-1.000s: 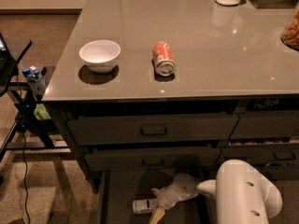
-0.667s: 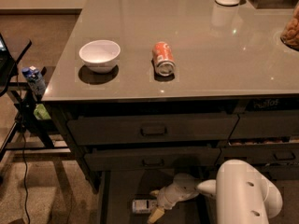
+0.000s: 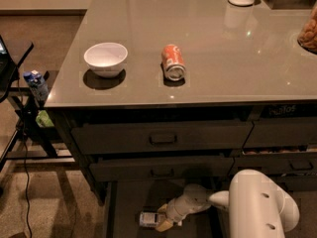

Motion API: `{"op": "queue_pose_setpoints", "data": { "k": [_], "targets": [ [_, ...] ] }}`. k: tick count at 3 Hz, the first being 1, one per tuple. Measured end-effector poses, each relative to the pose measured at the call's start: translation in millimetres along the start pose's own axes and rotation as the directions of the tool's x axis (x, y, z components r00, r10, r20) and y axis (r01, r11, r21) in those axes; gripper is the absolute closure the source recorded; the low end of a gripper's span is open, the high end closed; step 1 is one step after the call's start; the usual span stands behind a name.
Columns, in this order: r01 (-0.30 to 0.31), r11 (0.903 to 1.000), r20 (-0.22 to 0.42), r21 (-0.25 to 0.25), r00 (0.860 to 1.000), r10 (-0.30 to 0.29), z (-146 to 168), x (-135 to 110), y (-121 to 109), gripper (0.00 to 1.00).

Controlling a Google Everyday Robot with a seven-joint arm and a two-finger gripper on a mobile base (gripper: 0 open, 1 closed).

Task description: Pick blue plastic bottle from bottom drawer and place on counter

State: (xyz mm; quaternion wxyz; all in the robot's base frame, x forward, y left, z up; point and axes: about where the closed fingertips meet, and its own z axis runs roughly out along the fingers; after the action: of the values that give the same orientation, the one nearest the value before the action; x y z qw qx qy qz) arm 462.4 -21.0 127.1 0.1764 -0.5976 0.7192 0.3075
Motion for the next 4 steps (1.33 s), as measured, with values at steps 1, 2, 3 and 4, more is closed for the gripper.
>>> {"op": "queue_pose_setpoints", "data": {
  "k": [1,2,3,4],
  "targets": [
    [0.000,1.0000,0.000,0.000,1.000,0.000,0.0,0.0,0.0,0.89],
    [0.000,1.0000,0.000,0.000,1.000,0.000,0.0,0.0,0.0,1.00],
    [-0.018,0.9997,-0.005,0.013,1.000,0.018,-5.2,-2.0,4.6,1.00],
    [-0.051,0.9972,-0.013,0.054,0.999,0.052,-21.2,-4.3,10.3,1.00]
  ]
}}
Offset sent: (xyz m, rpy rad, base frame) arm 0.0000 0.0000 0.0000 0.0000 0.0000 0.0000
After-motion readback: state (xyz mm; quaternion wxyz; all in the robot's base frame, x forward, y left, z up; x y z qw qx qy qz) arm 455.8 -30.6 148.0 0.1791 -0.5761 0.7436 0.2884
